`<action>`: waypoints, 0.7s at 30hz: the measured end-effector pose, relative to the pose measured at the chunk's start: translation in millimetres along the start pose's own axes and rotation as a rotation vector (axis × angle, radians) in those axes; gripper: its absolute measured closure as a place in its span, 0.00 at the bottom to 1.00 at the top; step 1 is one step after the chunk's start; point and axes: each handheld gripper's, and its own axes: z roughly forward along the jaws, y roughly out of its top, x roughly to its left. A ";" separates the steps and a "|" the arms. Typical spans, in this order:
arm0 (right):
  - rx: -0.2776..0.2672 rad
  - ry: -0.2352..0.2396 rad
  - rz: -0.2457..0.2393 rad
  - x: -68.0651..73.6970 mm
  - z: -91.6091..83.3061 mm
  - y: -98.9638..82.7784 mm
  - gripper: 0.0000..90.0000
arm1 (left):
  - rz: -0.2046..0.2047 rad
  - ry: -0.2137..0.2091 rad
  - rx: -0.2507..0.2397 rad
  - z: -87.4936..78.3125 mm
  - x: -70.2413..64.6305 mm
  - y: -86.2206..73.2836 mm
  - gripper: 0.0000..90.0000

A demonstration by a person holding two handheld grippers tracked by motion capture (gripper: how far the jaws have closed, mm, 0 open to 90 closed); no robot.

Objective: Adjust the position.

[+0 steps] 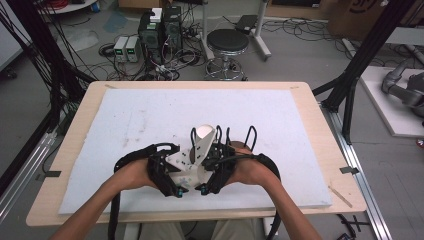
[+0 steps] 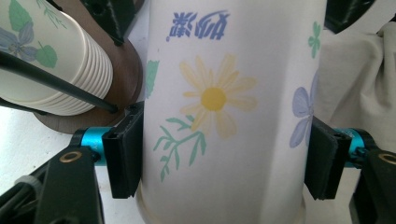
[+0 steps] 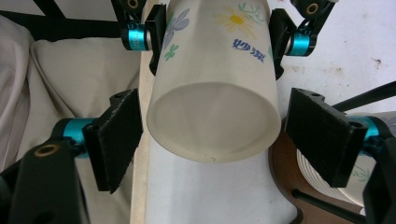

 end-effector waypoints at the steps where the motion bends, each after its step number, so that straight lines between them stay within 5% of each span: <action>1: 0.003 0.008 -0.006 -0.3 -0.2 0.1 0.33 | -0.003 0.000 -0.002 0.5 0.0 -0.3 0.31; 13: 0.011 0.003 -0.003 -2.8 0.7 0.7 0.41 | -0.025 -0.007 -0.021 2.0 2.3 -5.7 0.29; 17: 0.016 0.001 0.001 -2.4 0.7 0.2 0.41 | -0.017 0.003 -0.038 5.0 1.9 -8.1 0.07; 21: 0.014 -0.004 0.008 -2.9 0.3 -1.2 0.41 | -0.030 -0.003 -0.056 5.8 2.0 -10.8 0.07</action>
